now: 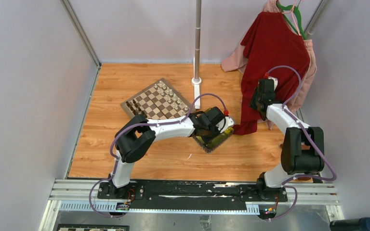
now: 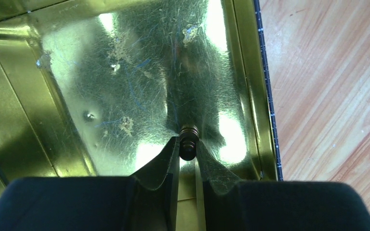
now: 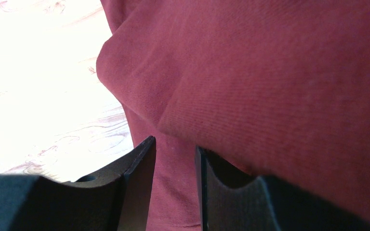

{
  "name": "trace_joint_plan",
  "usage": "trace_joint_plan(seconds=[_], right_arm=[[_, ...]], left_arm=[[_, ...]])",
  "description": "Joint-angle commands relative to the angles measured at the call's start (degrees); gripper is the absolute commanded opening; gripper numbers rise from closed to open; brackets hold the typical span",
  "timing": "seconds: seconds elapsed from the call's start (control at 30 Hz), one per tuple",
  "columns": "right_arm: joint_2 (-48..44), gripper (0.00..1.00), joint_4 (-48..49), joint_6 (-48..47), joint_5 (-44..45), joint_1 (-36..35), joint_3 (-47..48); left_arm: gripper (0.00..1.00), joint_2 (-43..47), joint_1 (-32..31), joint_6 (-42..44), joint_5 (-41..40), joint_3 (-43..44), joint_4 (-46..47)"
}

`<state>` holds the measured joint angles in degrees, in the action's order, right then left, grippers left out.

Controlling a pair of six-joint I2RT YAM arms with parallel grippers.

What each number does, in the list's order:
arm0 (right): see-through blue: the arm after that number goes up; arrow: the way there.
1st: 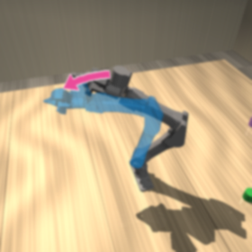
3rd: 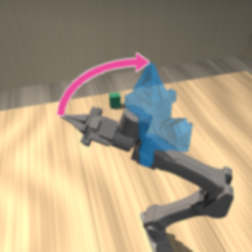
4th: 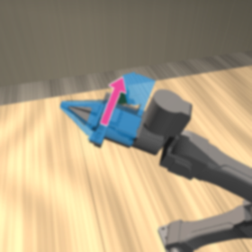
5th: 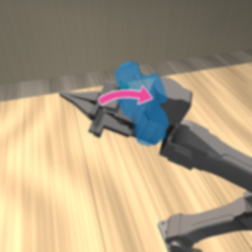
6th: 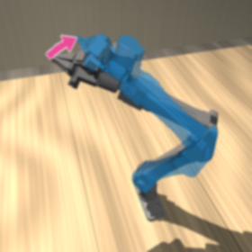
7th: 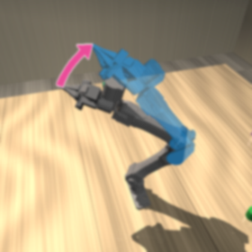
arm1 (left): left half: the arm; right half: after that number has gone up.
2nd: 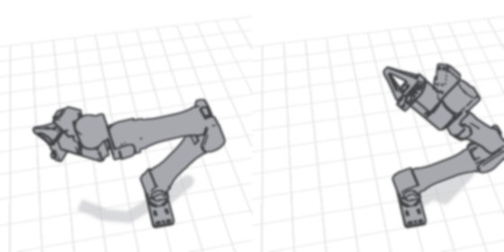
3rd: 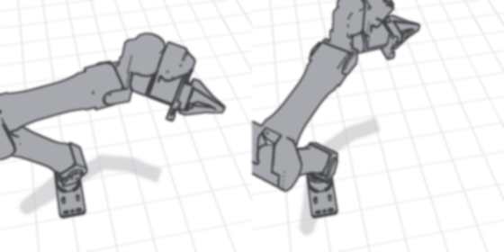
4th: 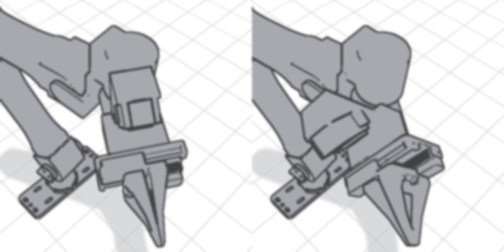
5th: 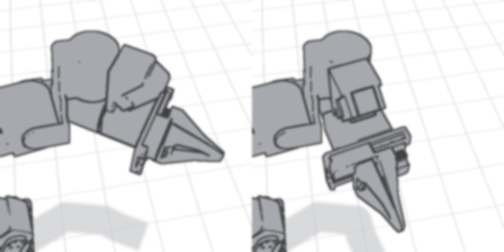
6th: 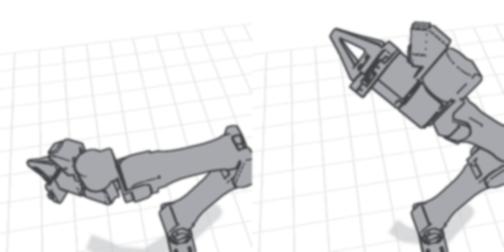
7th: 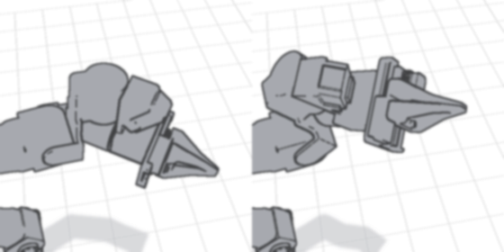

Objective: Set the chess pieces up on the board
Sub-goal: Pick up the chess piece from the storage box, then place the chess piece on the chessboard.

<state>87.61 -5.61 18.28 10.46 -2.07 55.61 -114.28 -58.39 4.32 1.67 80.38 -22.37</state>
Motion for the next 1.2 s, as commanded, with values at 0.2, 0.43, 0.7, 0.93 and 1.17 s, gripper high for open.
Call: trace_joint_plan(seconds=[0.2, 0.43, 0.7, 0.93, 1.17], right_arm=[[0.1, 0.40, -0.2, 0.5, -0.3, 1.0, 1.2], [0.2, 0.39, -0.3, 0.7, -0.8, 1.0, 1.5], [-0.5, 0.39, -0.2, 0.9, -1.2, 0.9, 0.9], [-1.9, 0.39, -0.3, 0.9, -1.3, 0.7, -0.1], [-2.6, 0.39, -0.6, 0.8, -1.4, 0.2, -0.4]], left_arm=[[0.00, 2.4, -0.6, -0.2, -3.4, 1.9, -0.5], [0.00, 5.4, -0.3, -1.1, -9.7, 2.4, -2.6], [0.00, 12.5, 4.5, -8.3, -14.0, -0.5, -4.6], [0.00, 20.0, 13.3, -17.9, -19.6, -8.1, -5.6], [0.00, 25.3, 20.4, -27.1, -22.9, -14.5, -6.2]])
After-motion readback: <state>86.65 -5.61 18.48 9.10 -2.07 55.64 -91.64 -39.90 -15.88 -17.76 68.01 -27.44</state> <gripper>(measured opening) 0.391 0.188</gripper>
